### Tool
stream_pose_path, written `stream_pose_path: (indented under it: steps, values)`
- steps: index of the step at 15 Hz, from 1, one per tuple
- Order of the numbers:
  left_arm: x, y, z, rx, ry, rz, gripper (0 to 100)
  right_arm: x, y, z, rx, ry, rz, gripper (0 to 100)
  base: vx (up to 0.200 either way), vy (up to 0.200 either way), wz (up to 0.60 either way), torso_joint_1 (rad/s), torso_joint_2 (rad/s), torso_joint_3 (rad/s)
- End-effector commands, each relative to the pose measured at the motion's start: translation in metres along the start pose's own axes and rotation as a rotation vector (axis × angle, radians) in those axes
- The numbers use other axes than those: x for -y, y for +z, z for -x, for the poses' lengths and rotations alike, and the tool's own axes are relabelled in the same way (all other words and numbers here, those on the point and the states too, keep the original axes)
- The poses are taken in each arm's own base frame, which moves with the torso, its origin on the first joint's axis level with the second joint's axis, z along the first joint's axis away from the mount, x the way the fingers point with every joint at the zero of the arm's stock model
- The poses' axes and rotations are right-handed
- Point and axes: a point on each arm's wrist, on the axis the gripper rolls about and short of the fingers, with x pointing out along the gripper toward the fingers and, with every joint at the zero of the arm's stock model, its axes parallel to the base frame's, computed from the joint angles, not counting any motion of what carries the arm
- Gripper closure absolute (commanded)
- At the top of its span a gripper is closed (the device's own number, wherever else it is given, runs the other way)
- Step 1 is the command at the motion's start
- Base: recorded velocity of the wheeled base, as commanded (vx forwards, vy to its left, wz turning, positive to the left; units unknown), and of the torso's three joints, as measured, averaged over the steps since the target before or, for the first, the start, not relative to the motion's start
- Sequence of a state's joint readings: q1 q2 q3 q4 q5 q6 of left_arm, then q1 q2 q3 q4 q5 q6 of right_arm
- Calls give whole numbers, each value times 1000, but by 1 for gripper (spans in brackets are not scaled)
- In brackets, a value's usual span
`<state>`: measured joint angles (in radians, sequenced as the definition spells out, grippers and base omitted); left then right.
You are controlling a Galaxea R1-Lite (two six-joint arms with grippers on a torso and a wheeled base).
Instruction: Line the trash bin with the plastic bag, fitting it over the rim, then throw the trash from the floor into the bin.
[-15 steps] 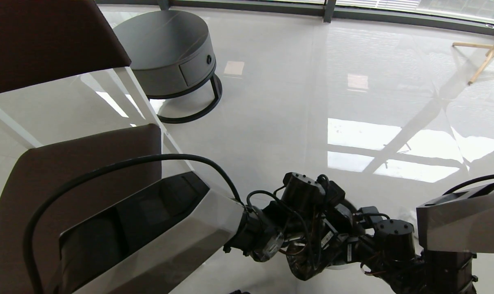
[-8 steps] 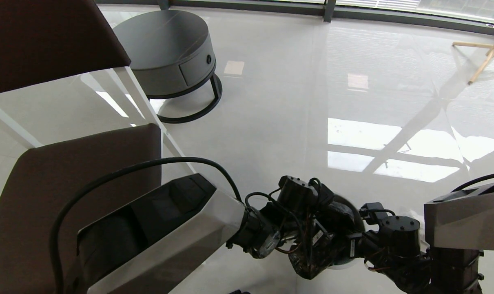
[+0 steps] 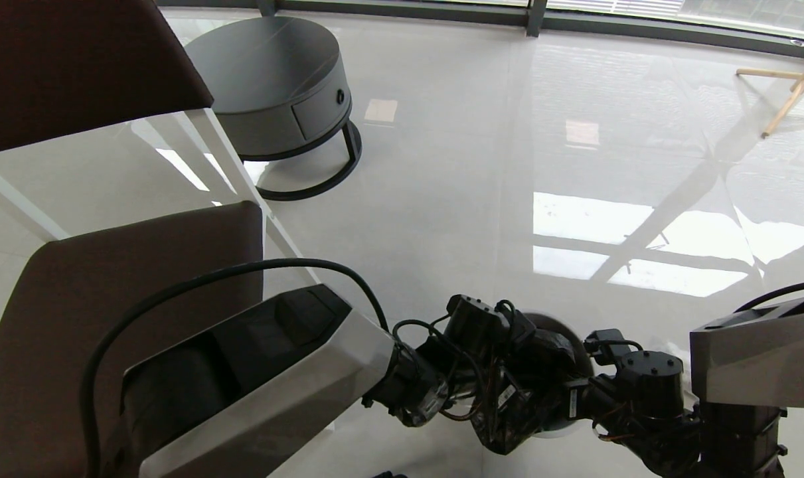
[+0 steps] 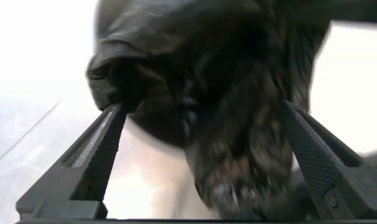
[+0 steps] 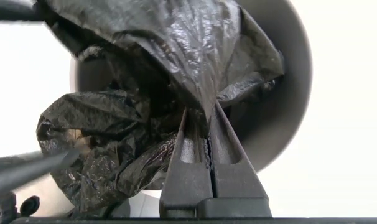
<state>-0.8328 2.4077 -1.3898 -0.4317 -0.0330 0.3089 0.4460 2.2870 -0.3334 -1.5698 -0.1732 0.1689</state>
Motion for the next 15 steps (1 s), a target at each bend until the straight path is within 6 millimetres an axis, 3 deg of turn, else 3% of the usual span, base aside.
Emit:
stream_pose_path:
  steps: [1, 3, 6, 9, 15]
  values:
    - [2, 1, 15, -7, -7, -11, 0, 0, 0, 0, -1, 0, 1, 100, 0, 0, 0, 0, 0, 0]
    - [4, 2, 28, -8, -15, -13, 0, 0, 0, 0, -1, 0, 1, 100, 0, 0, 0, 0, 0, 0]
    - [4, 5, 29, 10, -16, -12, 0, 0, -1, 0, -3, 0, 1, 100, 0, 0, 0, 0, 0, 0]
    - [23, -5, 14, -18, -55, -31, 0, 0, -1, 0, -3, 0, 1, 100, 0, 0, 0, 0, 0, 0]
    - [25, -10, -10, -16, -54, -28, 0, 0, -1, 0, -3, 1, 1, 100, 0, 0, 0, 0, 0, 0]
